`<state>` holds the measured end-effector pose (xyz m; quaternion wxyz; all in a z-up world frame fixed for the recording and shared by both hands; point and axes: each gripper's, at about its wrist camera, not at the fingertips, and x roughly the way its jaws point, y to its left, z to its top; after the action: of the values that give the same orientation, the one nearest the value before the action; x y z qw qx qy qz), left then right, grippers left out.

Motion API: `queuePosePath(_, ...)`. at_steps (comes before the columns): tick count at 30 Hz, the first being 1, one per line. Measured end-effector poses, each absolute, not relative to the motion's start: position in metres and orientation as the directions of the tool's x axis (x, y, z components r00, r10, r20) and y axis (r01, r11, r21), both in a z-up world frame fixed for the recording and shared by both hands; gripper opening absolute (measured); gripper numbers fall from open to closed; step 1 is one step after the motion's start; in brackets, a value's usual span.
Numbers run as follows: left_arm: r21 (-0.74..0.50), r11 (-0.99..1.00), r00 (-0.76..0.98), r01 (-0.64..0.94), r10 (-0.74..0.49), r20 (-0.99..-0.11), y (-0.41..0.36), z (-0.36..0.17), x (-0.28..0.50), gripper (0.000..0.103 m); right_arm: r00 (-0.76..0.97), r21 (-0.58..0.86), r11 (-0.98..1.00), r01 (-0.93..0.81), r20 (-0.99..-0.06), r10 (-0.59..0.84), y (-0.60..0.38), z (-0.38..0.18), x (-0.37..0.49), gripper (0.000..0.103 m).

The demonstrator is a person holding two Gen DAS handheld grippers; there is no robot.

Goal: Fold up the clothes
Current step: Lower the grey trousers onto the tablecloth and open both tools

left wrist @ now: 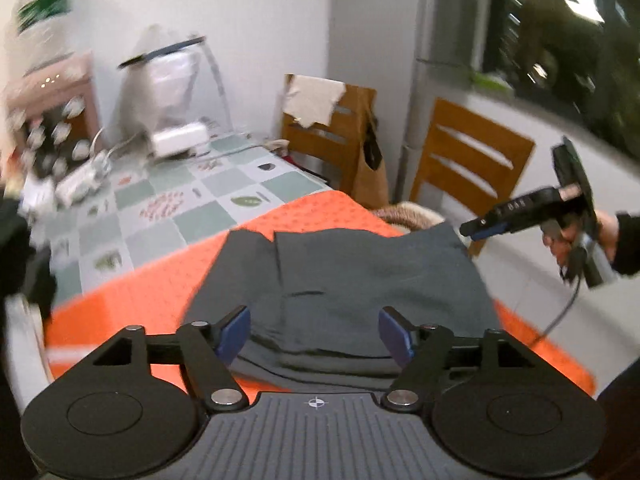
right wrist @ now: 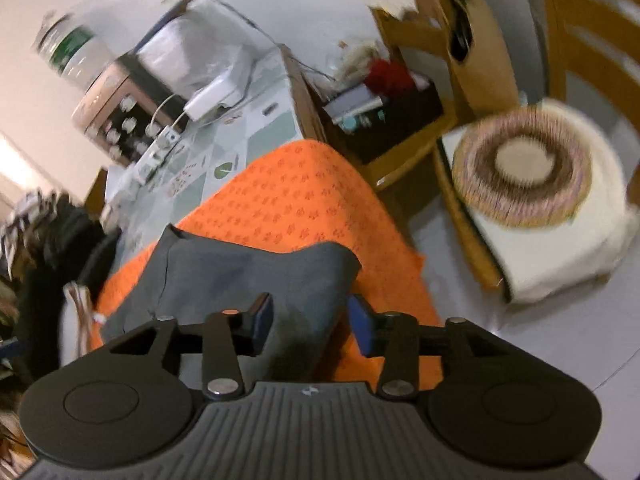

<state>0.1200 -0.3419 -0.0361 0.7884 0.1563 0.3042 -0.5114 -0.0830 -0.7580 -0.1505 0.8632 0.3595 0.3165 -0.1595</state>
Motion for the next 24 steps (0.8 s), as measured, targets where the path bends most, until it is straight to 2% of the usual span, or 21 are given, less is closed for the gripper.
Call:
queuePosePath(4, -0.13, 0.537, 0.351, 0.834, -0.697, -0.626, -0.34, -0.043, 0.089, 0.074, 0.772, 0.391, 0.849, 0.355, -0.635, -0.03, -0.736, -0.11, -0.084, 0.058)
queuePosePath(10, -0.115, 0.703, 0.496, 0.702, -0.598, -0.63, -0.34, -0.055, 0.026, 0.076, 0.779, 0.287, 0.957, -0.046, -0.589, 0.214, -0.701, -0.088, -0.072, 0.06)
queuePosePath(14, -0.145, 0.785, 0.559, 0.603, -0.544, -0.626, -0.338, -0.059, -0.015, 0.077, 0.728, 0.22, 0.945, -0.241, -0.604, 0.326, -0.675, -0.089, -0.06, 0.059)
queuePosePath(18, -0.139, 0.819, 0.58, 0.556, -0.502, -0.641, -0.34, -0.066, -0.047, 0.079, 0.676, 0.18, 0.937, -0.299, -0.653, 0.341, -0.659, -0.106, -0.045, 0.046)
queuePosePath(24, -0.089, 0.81, 0.563, 0.58, -0.477, -0.675, -0.352, -0.091, -0.075, 0.079, 0.57, 0.148, 0.941, -0.305, -0.763, 0.305, -0.654, -0.157, -0.031, 0.039)
